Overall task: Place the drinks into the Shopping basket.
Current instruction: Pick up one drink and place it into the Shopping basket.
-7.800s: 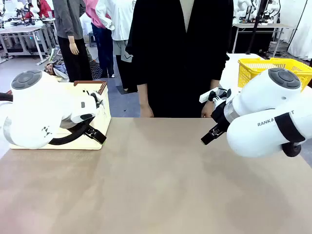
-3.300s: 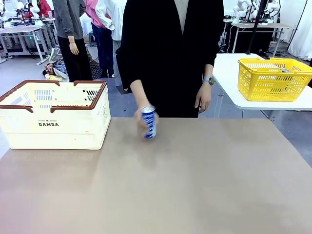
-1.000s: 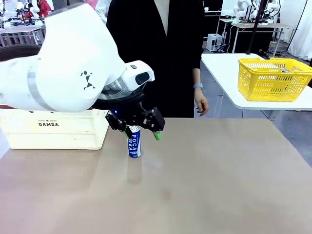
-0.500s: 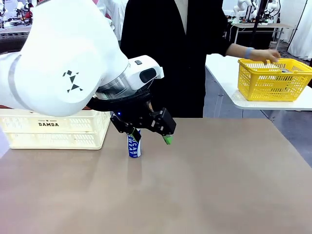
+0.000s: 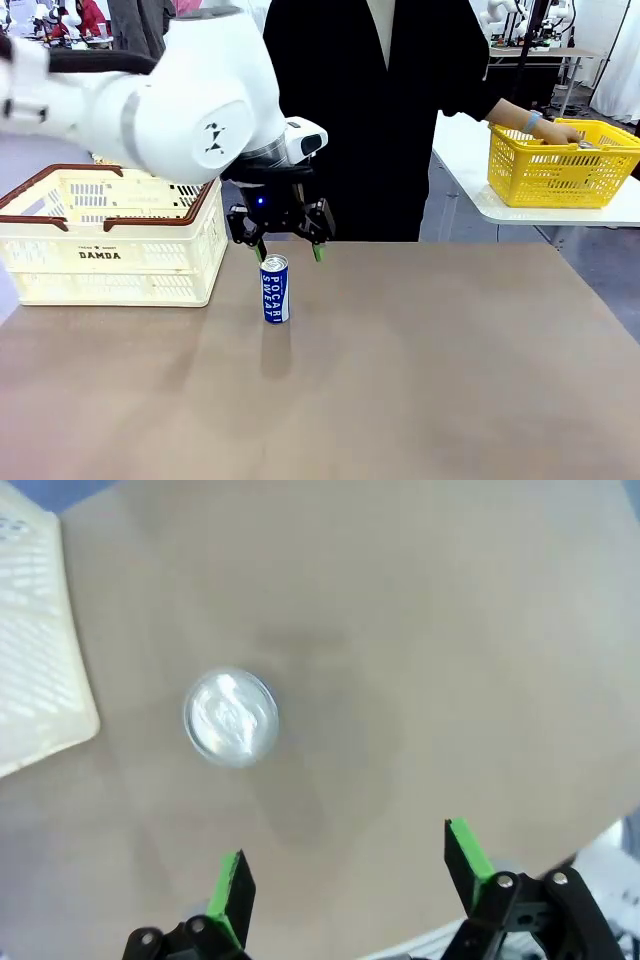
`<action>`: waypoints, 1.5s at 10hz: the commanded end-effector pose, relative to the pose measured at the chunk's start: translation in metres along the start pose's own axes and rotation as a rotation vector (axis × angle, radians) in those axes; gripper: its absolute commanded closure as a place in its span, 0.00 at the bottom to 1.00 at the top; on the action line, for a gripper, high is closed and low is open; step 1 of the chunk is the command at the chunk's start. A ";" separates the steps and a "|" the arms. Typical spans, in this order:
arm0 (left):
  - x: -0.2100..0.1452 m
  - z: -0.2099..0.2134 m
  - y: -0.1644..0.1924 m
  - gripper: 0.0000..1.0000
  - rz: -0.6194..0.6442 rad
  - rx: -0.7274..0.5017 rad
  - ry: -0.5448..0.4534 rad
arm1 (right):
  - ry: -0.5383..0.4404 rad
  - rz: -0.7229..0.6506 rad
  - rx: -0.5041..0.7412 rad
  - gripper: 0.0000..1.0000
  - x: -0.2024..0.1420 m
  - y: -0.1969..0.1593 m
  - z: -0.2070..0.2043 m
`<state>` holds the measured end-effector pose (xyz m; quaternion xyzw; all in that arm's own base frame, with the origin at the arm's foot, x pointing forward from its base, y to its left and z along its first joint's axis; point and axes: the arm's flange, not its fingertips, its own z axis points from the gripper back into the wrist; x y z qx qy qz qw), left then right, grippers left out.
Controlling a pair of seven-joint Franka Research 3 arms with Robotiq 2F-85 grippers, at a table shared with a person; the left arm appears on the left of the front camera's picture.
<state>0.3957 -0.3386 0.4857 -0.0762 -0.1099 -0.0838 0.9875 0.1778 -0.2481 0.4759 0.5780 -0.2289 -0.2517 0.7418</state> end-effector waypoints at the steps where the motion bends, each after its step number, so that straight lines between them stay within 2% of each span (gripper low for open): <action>1: 0.030 -0.010 -0.025 0.00 0.111 0.041 0.039 | -0.008 0.025 0.025 0.00 0.003 0.003 0.000; 2: 0.051 -0.028 -0.016 0.00 0.150 0.035 -0.013 | -0.008 0.025 0.025 0.00 0.003 0.003 0.000; 4: 0.071 -0.049 -0.004 0.00 0.189 0.030 0.005 | -0.008 0.025 0.025 0.00 0.003 0.003 0.000; 5: 0.078 -0.058 0.005 0.00 0.224 0.070 0.020 | -0.008 0.025 0.025 0.00 0.003 0.003 0.000; 6: 0.080 -0.059 0.012 0.00 0.225 0.090 0.037 | -0.008 0.025 0.025 0.00 0.003 0.003 0.000; 9: 0.079 -0.037 0.038 0.00 0.260 0.106 -0.007 | -0.008 0.025 0.025 0.00 0.003 0.003 0.000; 15: 0.060 -0.070 0.048 0.00 0.241 0.117 0.084 | -0.008 0.025 0.025 0.00 0.003 0.003 0.000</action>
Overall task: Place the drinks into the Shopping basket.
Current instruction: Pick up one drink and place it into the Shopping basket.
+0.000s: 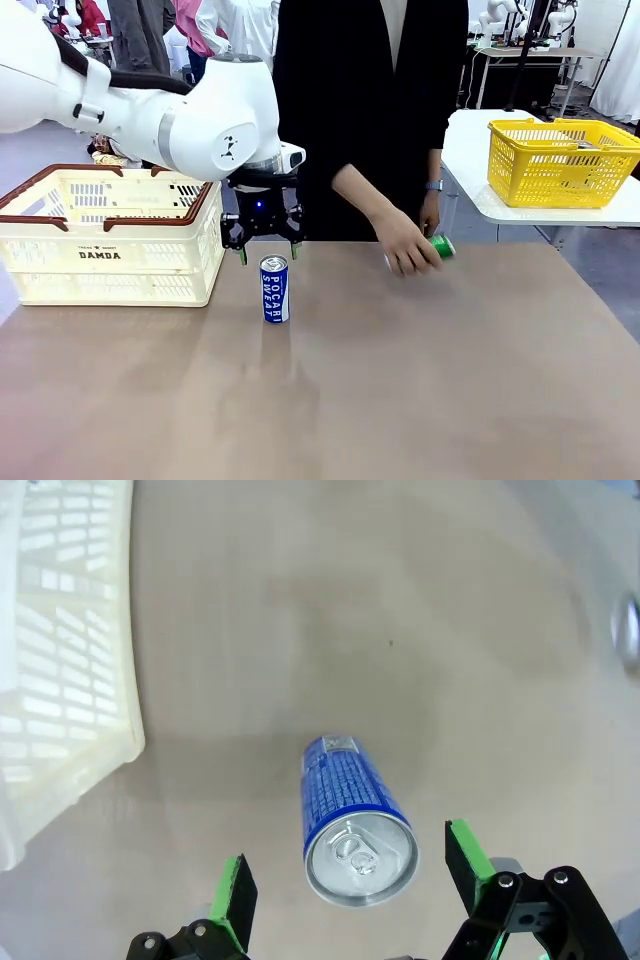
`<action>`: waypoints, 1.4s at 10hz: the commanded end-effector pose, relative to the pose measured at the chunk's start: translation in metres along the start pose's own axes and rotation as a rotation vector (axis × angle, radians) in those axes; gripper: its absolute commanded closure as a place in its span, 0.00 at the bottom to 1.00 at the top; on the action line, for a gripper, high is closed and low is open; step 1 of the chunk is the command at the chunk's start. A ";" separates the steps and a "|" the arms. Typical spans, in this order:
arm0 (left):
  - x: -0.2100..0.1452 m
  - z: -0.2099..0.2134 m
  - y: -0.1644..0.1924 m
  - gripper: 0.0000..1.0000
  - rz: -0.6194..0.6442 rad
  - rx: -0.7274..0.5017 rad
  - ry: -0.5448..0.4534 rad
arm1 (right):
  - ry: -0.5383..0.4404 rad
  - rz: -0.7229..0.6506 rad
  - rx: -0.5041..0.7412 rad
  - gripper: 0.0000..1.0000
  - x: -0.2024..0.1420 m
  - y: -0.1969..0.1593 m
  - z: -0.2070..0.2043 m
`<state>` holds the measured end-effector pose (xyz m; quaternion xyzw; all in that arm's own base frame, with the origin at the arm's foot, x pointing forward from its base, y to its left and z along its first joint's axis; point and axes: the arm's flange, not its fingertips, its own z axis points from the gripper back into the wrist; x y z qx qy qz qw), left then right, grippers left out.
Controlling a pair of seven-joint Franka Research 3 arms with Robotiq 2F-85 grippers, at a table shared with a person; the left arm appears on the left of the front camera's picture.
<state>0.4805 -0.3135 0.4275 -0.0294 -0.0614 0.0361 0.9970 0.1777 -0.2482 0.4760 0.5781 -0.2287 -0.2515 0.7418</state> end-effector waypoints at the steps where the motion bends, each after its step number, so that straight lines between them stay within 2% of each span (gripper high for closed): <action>1: -0.010 0.025 0.014 0.00 -0.003 -0.042 -0.043 | -0.009 0.025 0.025 0.00 0.003 0.003 0.000; 3: -0.030 0.128 0.075 0.00 -0.112 -0.308 -0.047 | -0.009 0.025 0.025 0.00 0.003 0.003 0.000; 4: -0.042 0.174 0.117 0.00 -0.196 -0.464 0.030 | -0.009 0.025 0.025 0.00 0.003 0.003 0.000; 5: -0.053 0.204 0.166 0.00 -0.218 -0.544 0.055 | -0.009 0.025 0.025 0.00 0.003 0.003 0.000; 6: -0.062 0.216 0.224 0.00 -0.185 -0.641 0.065 | -0.009 0.025 0.025 0.00 0.003 0.003 0.000; 7: -0.071 0.213 0.260 0.00 -0.169 -0.719 0.051 | -0.009 0.025 0.025 0.00 0.003 0.003 0.000; 8: -0.081 0.206 0.280 0.00 -0.108 -0.722 0.022 | -0.009 0.025 0.025 0.00 0.003 0.003 0.000; 9: -0.089 0.202 0.290 0.00 -0.110 -0.741 0.007 | -0.009 0.025 0.025 0.00 0.003 0.003 0.000; 11: -0.096 0.204 0.283 0.00 -0.143 -0.715 -0.011 | -0.009 0.025 0.025 0.00 0.003 0.003 0.000; 13: -0.091 0.203 0.240 0.00 -0.191 -0.632 -0.016 | -0.009 0.025 0.025 0.00 0.003 0.003 0.000; 14: -0.084 0.196 0.197 0.00 -0.227 -0.541 0.024 | -0.009 0.025 0.025 0.00 0.003 0.003 0.000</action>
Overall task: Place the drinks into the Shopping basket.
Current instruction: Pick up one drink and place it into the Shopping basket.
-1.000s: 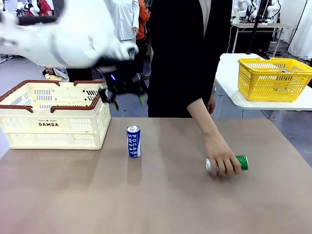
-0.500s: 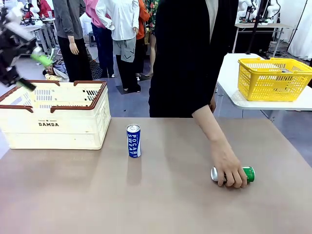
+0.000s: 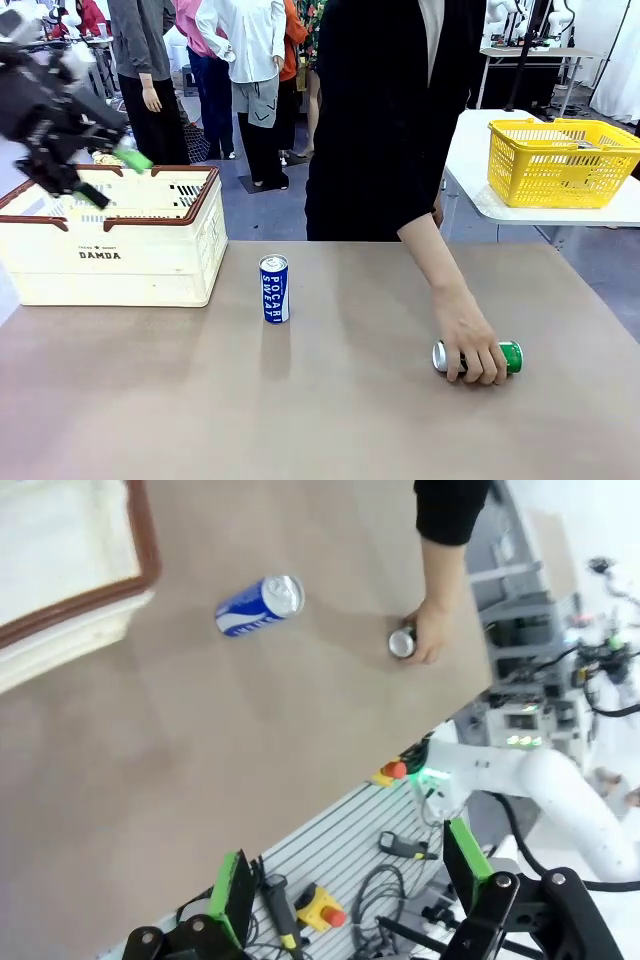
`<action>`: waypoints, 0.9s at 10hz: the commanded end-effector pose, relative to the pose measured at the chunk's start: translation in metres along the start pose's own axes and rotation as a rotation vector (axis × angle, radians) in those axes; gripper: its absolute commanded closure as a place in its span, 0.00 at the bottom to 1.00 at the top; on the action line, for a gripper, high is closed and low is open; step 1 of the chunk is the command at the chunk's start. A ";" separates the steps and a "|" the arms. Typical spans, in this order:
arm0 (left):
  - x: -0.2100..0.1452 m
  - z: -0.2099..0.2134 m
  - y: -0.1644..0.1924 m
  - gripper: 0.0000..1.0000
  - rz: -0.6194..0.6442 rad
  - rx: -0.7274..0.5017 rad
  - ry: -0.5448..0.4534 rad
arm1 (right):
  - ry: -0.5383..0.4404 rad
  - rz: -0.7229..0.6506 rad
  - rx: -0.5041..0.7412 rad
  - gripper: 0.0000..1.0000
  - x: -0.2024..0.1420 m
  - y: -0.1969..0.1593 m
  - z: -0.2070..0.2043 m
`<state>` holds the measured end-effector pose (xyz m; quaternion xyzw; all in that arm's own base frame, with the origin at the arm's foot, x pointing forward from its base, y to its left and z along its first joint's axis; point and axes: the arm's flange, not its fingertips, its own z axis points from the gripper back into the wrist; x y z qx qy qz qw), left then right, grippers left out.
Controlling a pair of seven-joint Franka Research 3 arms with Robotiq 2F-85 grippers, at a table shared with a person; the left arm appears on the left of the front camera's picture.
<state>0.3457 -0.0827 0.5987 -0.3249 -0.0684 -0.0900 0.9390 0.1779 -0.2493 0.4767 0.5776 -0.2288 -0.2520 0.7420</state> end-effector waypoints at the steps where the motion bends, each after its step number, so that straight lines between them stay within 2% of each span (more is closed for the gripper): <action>1: 0.032 -0.052 -0.044 0.00 -0.014 0.166 0.076 | -0.008 0.025 0.026 0.00 0.002 0.002 -0.001; 3: 0.061 -0.116 -0.075 0.00 -0.020 0.311 0.171 | -0.008 0.025 0.026 0.00 0.002 0.002 -0.001; 5: 0.083 -0.167 -0.087 0.00 0.011 0.448 0.148 | -0.008 0.025 0.026 0.00 0.002 0.002 -0.001; 7: 0.095 -0.203 -0.088 0.00 0.039 0.530 0.149 | -0.008 0.025 0.026 0.00 0.002 0.002 -0.001; 8: 0.097 -0.199 -0.085 0.00 0.053 0.526 0.157 | -0.008 0.025 0.026 0.00 0.002 0.002 -0.001; 9: 0.088 -0.163 -0.081 0.00 0.027 0.396 0.167 | -0.008 0.025 0.026 0.00 0.002 0.002 -0.001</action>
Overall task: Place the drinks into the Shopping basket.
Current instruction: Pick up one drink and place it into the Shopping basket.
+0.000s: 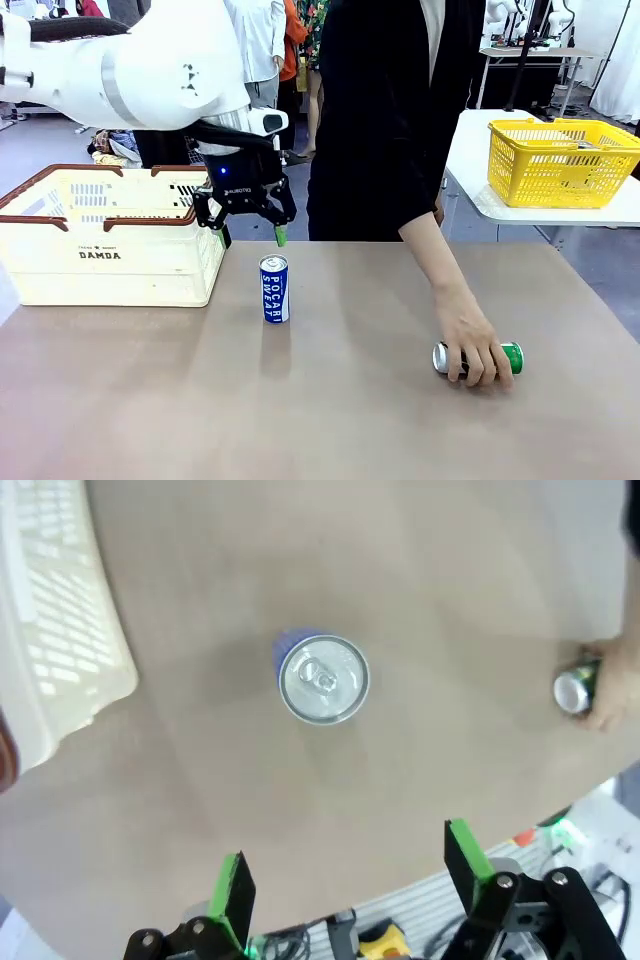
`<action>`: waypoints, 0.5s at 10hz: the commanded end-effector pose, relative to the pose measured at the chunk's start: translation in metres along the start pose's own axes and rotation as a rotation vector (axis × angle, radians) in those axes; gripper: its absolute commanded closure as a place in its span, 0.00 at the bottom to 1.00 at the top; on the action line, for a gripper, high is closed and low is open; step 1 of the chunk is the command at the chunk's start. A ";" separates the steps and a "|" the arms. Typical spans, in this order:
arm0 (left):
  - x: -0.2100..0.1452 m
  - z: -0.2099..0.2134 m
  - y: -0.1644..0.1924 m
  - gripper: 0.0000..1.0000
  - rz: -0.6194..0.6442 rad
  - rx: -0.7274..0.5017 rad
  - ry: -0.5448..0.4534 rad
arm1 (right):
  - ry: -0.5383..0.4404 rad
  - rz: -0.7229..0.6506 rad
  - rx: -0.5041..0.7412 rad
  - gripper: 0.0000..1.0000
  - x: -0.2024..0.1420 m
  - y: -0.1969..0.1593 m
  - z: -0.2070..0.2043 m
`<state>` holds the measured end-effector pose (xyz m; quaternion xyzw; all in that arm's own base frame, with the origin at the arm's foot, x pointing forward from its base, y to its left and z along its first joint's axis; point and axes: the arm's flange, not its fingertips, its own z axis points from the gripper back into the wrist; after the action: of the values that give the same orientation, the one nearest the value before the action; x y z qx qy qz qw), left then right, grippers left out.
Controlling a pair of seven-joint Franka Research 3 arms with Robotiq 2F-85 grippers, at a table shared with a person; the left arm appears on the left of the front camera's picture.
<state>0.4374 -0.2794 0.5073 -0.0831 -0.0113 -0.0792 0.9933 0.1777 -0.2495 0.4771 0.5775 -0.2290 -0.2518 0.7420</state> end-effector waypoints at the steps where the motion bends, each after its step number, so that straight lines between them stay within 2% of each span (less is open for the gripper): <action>1: -0.039 0.066 0.054 0.00 -0.034 -0.212 -0.017 | -0.008 0.024 0.026 0.00 0.002 0.002 -0.001; 3: -0.098 0.115 0.174 0.00 0.059 -0.472 -0.107 | -0.008 0.024 0.026 0.00 0.002 0.002 -0.001; 4: -0.125 0.119 0.233 0.00 0.125 -0.586 -0.145 | -0.008 0.024 0.026 0.00 0.002 0.002 -0.001; 5: -0.143 0.111 0.262 0.00 0.120 -0.668 -0.162 | -0.008 0.024 0.026 0.00 0.002 0.002 -0.001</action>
<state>0.3422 -0.0166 0.5970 -0.3833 -0.0631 -0.0266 0.9211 0.1780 -0.2498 0.4765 0.5778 -0.2281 -0.2524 0.7419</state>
